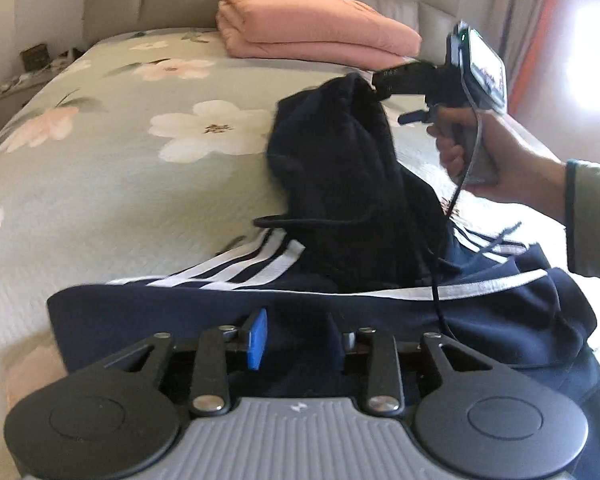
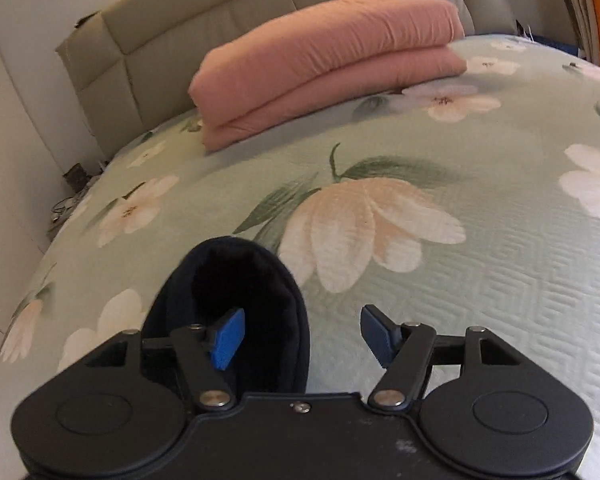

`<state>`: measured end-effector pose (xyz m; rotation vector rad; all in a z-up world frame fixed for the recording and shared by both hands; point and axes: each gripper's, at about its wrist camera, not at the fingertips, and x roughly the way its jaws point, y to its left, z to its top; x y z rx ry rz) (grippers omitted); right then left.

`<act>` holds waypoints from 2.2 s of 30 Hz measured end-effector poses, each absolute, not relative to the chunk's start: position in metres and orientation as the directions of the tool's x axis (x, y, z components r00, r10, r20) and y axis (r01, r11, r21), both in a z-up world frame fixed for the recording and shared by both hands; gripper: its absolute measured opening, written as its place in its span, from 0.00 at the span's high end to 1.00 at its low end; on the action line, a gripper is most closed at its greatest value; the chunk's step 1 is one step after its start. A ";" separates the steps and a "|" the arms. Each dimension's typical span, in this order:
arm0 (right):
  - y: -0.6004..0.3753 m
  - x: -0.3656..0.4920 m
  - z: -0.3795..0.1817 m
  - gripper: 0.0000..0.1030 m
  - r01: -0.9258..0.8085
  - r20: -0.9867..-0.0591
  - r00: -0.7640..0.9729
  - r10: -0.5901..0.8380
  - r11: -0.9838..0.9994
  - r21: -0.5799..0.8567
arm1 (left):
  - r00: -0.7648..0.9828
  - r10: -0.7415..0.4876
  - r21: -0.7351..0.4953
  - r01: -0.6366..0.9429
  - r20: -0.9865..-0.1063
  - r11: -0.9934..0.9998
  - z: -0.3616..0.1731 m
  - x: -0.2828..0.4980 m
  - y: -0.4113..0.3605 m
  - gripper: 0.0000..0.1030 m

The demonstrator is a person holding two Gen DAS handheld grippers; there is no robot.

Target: Fold large clothes

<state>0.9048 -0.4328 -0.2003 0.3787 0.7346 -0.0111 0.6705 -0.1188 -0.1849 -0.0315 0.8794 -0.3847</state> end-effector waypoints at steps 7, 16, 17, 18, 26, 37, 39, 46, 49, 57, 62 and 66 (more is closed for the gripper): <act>-0.408 0.929 -0.203 0.90 0.085 -0.661 0.730 0.174 0.937 0.340 | 0.602 -0.299 -0.189 0.241 -0.740 0.952 -0.181 0.658 -0.103 0.65; -0.342 0.768 -0.068 0.90 -0.234 -0.358 0.892 0.276 0.959 0.158 | 0.657 -0.263 -0.182 0.190 -0.707 0.965 -0.139 0.618 -0.086 0.65; -0.335 0.739 -0.055 0.90 -0.267 -0.325 0.898 0.296 0.955 0.129 | 0.665 -0.259 -0.184 0.182 -0.701 0.966 -0.134 0.613 -0.083 0.65; -0.329 0.709 -0.043 0.90 -0.297 -0.297 0.901 0.317 0.948 0.111 | 0.672 -0.257 -0.188 0.175 -0.694 0.966 -0.128 0.607 -0.082 0.65; -0.317 0.505 0.007 0.89 -0.405 -0.324 0.862 0.390 0.914 0.022 | 0.720 -0.257 -0.214 0.153 -0.645 0.965 -0.076 0.544 -0.055 0.64; -0.347 0.360 -0.097 0.21 -0.280 -0.834 0.496 0.241 0.954 0.109 | 0.608 -0.337 -0.309 0.154 -0.719 0.938 -0.092 0.488 -0.029 0.59; -0.359 0.367 -0.106 0.21 -0.171 -0.830 0.500 0.248 0.968 0.186 | 0.589 -0.362 -0.347 0.144 -0.723 0.927 -0.099 0.487 -0.030 0.59; -0.382 0.438 -0.153 0.21 0.244 -0.788 0.528 0.317 0.832 0.499 | 0.455 -0.526 -0.574 0.037 -0.719 0.818 -0.154 0.524 -0.043 0.45; -0.385 0.455 -0.171 0.23 0.305 -0.806 0.516 0.291 0.816 0.491 | 0.318 -0.614 -0.657 -0.039 -0.722 0.753 -0.184 0.540 -0.048 0.45; -0.368 0.471 -0.172 0.91 0.263 -0.808 0.520 0.278 0.848 0.461 | 0.454 -0.659 -0.747 -0.022 -0.599 0.664 -0.188 0.533 -0.054 0.95; -0.399 0.448 -0.111 0.93 0.265 -0.754 0.632 0.179 0.864 0.427 | 0.581 -0.688 -0.866 -0.062 -0.436 0.497 -0.190 0.501 -0.001 0.94; -0.405 0.452 -0.139 0.66 0.308 -0.846 0.510 0.157 0.885 0.350 | 0.440 -0.726 -0.838 -0.136 -0.528 0.528 -0.237 0.483 -0.012 0.89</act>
